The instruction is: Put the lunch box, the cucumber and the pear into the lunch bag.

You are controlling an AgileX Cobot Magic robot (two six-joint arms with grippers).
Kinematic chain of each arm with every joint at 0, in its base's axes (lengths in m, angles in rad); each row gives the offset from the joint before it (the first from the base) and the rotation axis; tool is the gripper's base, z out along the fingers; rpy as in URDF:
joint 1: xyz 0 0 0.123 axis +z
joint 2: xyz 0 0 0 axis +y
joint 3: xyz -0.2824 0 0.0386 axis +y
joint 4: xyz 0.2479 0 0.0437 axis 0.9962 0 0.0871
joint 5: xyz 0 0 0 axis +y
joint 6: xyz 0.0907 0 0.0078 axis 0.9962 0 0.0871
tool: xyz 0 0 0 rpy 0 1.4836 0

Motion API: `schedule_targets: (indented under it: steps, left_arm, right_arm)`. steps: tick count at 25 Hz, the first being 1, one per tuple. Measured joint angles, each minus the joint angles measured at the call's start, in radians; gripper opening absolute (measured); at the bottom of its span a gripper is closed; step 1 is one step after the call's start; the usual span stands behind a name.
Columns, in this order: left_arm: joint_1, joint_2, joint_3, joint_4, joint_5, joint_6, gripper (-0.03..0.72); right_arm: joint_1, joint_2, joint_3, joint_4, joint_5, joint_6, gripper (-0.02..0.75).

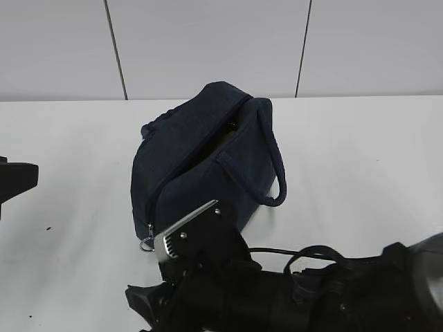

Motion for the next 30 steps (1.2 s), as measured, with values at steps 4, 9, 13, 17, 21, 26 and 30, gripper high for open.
schedule_targets:
  steps: [4, 9, 13, 17, 21, 26, 30]
  left_arm:
    - [0.0, 0.0, 0.0, 0.001, 0.0, 0.0, 0.309]
    - [0.0, 0.0, 0.0, 0.001, 0.0, 0.0, 0.309]
    - [0.0, 0.0, 0.0, 0.002, 0.0, 0.0, 0.302]
    - [0.0, 0.0, 0.0, 0.002, -0.004, 0.0, 0.301]
    - [0.0, 0.0, 0.0, 0.002, -0.004, 0.0, 0.3]
    - [0.0, 0.0, 0.0, 0.002, -0.004, 0.0, 0.3]
    - [0.0, 0.0, 0.0, 0.002, -0.004, 0.0, 0.3]
  right_arm:
    - [0.0, 0.042, -0.04, 0.039, 0.0, -0.007, 0.433]
    - [0.0, 0.073, -0.078, 0.162, 0.0, -0.066, 0.429]
    - [0.0, 0.102, -0.126, 0.213, 0.0, -0.097, 0.429]
    - [0.0, 0.138, -0.178, 0.19, 0.048, -0.103, 0.429]
    - [0.0, 0.141, -0.184, 0.188, 0.072, -0.108, 0.407]
    - [0.0, 0.141, -0.184, 0.21, 0.077, -0.144, 0.312]
    - [0.0, 0.141, -0.184, 0.276, 0.078, -0.179, 0.216]
